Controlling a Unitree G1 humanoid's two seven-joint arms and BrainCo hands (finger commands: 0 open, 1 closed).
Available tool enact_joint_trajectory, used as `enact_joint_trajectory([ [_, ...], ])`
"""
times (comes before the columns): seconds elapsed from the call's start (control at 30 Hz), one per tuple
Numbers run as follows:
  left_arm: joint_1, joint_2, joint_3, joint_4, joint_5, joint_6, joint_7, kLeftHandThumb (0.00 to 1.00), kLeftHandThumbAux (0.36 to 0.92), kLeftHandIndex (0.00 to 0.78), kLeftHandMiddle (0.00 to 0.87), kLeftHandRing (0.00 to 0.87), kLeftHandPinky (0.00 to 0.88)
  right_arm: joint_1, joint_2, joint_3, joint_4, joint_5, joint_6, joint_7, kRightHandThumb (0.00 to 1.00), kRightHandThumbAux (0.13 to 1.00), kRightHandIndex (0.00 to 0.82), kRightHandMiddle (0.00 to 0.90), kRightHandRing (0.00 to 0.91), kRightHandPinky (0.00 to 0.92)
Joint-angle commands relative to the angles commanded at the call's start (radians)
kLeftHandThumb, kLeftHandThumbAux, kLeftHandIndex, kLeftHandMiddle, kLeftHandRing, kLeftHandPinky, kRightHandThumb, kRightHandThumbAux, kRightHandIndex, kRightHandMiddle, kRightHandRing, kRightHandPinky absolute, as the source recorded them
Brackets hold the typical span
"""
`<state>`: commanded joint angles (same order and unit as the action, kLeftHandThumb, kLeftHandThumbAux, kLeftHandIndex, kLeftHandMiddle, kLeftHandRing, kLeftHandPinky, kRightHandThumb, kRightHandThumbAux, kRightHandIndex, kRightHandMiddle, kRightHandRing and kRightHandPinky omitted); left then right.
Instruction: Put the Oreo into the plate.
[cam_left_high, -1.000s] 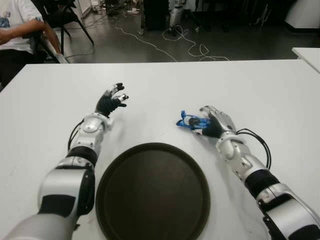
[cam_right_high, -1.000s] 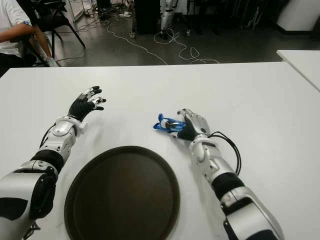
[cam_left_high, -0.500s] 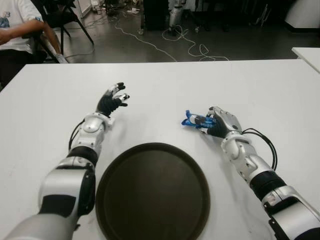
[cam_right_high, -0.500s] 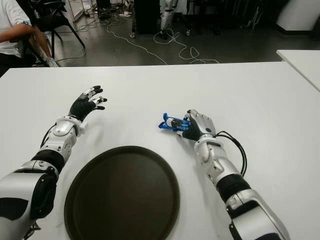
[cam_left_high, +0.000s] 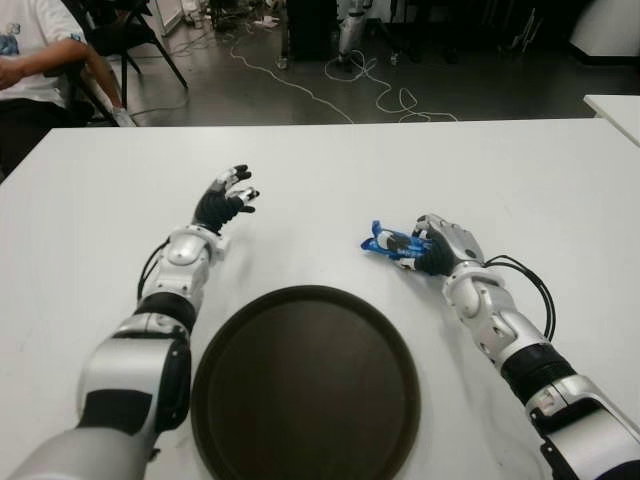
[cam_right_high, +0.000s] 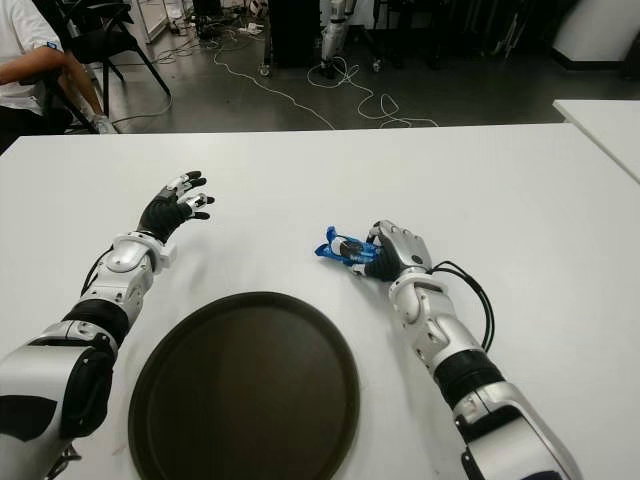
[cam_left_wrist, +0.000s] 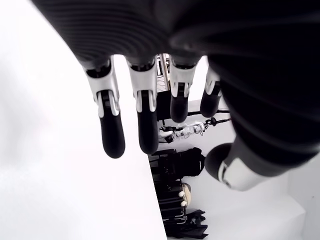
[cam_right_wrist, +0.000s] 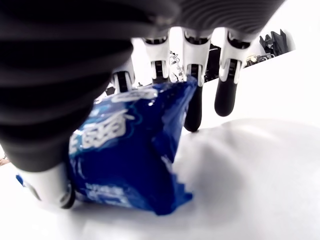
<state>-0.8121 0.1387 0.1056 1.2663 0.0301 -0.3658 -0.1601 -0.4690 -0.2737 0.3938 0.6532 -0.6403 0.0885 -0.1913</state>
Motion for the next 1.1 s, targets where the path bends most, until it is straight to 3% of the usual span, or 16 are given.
enact_joint_trajectory([
  [0.3,-0.001,-0.001,-0.001,0.002,-0.001,0.005,0.005,0.215,0.664,0.047,0.121,0.223,0.321,0.002,-0.007,0.004,0.002,-0.014,-0.009,-0.020,0.299,0.723,0.588,0.673,0.626,0.633],
  [0.47,-0.002,-0.001,0.000,0.003,-0.002,0.004,0.003,0.235,0.658,0.047,0.114,0.229,0.336,0.001,-0.008,0.005,0.004,-0.020,-0.005,-0.021,0.339,0.743,0.606,0.709,0.676,0.669],
  [0.7,-0.002,-0.001,0.001,0.004,-0.003,0.004,0.004,0.238,0.653,0.039,0.107,0.230,0.331,-0.005,-0.011,0.008,0.014,-0.024,0.000,-0.013,0.314,0.796,0.607,0.742,0.730,0.687],
  [1.1,-0.002,-0.002,0.004,0.006,-0.005,0.000,0.002,0.237,0.636,0.045,0.111,0.229,0.336,-0.004,-0.012,-0.008,0.005,-0.001,-0.002,0.017,0.288,0.847,0.595,0.750,0.748,0.721],
])
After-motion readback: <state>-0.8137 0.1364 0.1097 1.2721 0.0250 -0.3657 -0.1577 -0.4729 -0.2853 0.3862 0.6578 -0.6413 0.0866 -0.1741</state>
